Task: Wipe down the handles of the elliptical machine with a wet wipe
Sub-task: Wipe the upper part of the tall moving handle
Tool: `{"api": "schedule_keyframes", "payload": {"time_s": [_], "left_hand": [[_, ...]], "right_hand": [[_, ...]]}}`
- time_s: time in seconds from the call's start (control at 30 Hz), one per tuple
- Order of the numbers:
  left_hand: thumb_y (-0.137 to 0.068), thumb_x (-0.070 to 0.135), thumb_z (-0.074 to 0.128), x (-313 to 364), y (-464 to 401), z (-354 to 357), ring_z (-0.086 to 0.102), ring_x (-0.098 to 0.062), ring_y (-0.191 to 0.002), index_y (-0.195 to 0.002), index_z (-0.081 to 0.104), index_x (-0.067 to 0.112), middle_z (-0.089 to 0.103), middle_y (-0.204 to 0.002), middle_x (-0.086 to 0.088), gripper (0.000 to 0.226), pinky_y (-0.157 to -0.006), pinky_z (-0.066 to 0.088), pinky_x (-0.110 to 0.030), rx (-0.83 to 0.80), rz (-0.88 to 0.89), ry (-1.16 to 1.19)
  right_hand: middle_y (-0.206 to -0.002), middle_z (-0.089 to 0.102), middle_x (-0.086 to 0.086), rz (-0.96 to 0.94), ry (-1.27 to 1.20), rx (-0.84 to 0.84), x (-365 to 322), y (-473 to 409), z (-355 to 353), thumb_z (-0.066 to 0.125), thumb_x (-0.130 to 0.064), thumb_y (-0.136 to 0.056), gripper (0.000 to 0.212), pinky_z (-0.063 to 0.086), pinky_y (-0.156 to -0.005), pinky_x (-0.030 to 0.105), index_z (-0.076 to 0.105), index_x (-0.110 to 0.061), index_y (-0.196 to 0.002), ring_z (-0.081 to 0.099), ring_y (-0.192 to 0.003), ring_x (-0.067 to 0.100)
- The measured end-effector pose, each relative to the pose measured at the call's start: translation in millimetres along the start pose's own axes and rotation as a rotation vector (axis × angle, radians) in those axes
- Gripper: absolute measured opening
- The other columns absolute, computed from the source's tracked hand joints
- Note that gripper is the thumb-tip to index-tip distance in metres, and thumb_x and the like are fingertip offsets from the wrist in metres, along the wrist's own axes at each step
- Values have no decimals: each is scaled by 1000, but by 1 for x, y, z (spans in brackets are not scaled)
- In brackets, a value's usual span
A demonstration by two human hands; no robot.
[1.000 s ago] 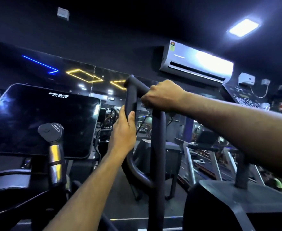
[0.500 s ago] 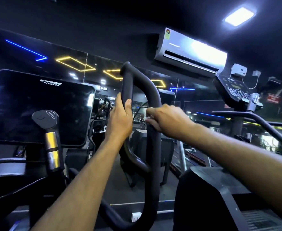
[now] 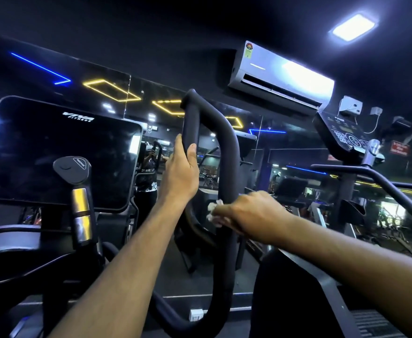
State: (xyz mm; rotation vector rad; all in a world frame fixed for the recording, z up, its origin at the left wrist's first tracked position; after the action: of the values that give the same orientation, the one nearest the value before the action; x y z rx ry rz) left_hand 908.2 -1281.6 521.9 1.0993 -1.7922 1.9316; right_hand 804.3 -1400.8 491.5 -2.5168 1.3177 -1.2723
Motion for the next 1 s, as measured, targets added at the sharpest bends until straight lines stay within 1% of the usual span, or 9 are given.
{"api": "schedule_keyframes", "payload": {"time_s": [0.17,0.43,0.53,0.6,0.63,0.7,0.77,0.87,1.0], "left_hand": [[-105,63,24,1,-1,0,69,-38,-107,-160,22,35,64,-128,-18,62,-88,59,-59,0,14,16],[-98,72,20,1,3,0,68,-36,-115,-160,20,39,61,-138,-12,71,-96,57,-58,-6,-19,23],[-105,63,26,-4,10,-1,72,-25,-101,-160,28,35,64,-131,-6,62,-82,61,-43,-19,-50,96],[-105,61,30,-15,23,-5,70,-19,-104,-151,41,36,65,-125,2,54,-87,59,-40,1,-89,165],[-107,58,32,-21,35,-9,68,-10,-104,-144,48,37,66,-119,9,46,-89,57,-33,30,-115,199],[-112,43,35,-36,62,-8,67,6,-88,-133,55,32,67,-105,15,31,-78,53,-17,66,-182,334],[-113,38,36,-52,84,1,71,-5,-84,-130,63,19,74,-105,3,36,-79,58,-30,77,-269,477],[-108,56,38,-62,101,5,75,-22,-98,-129,69,14,77,-115,-12,56,-99,58,-48,107,-367,620],[-94,82,27,-50,90,5,66,-21,-120,-141,62,24,71,-132,-5,83,-95,55,-40,94,-320,726]], "right_hand": [[-103,71,4,174,109,121,39,-37,-33,37,-50,-106,34,42,-64,34,62,-29,-115,70,-93,33],[-98,69,8,243,-159,82,10,-3,9,40,-44,-104,26,41,-63,36,57,-27,-113,68,-91,37],[-98,69,9,273,-241,60,-12,18,29,38,-45,-104,26,47,-68,39,54,-28,-115,68,-91,39],[-94,70,6,321,-345,104,-13,32,32,37,-47,-105,28,48,-68,39,54,-29,-118,67,-90,37],[-90,68,3,344,-407,125,-12,38,32,39,-49,-104,28,48,-68,39,55,-29,-114,67,-89,35],[-74,62,-5,359,-551,145,-9,46,35,47,-52,-101,28,52,-68,39,59,-27,-98,65,-81,24],[-65,57,-9,333,-709,206,-7,46,32,55,-50,-97,29,51,-66,36,64,-26,-84,57,-69,10],[-82,52,-8,270,-777,491,6,29,2,63,-42,-96,24,38,-67,24,69,-23,-83,50,-74,9],[-96,55,2,194,-684,685,33,-31,-44,68,-25,-96,18,39,-72,22,71,-7,-92,52,-81,12]]}}
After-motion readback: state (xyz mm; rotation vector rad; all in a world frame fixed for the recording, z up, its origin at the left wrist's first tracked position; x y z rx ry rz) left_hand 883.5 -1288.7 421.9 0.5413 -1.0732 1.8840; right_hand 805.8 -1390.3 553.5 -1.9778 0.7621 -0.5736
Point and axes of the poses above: each hand's wrist, its own y-axis away from the middle knuckle, its own z-axis out of the palm, x = y × z, the point moved 10 cm from there along -y, towards the middle knuckle
